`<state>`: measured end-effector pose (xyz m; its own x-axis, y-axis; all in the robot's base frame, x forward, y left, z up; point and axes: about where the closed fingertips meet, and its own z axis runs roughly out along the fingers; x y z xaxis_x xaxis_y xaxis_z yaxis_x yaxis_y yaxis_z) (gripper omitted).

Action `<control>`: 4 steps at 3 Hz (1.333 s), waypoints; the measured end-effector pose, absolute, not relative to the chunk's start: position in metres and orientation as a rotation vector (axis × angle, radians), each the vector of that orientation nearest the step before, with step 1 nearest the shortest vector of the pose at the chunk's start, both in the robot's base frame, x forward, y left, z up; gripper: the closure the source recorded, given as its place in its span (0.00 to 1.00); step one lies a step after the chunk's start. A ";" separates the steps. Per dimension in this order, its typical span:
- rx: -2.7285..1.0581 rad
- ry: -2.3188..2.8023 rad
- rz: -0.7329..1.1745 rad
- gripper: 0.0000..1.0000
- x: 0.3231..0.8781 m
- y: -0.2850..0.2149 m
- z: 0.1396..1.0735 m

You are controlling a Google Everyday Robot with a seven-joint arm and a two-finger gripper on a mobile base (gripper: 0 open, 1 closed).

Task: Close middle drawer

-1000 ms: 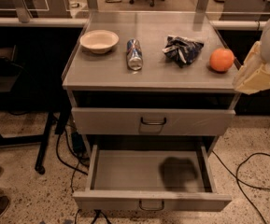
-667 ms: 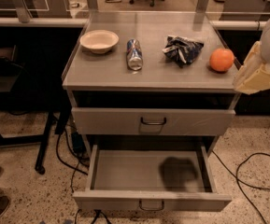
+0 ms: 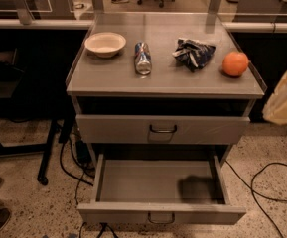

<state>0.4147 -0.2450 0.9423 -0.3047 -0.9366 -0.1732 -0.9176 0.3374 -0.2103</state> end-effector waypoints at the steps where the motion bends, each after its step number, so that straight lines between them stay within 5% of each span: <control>1: -1.701 2.466 -0.043 1.00 0.387 -0.263 0.876; 4: -1.765 2.589 0.156 1.00 0.351 -0.268 0.785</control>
Offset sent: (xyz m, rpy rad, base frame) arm -0.0774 -0.0415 -0.1941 -0.0169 0.4066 -0.0404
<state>0.3508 -0.2677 0.7849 -0.3668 -0.9284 -0.0600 -0.9288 0.3619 0.0795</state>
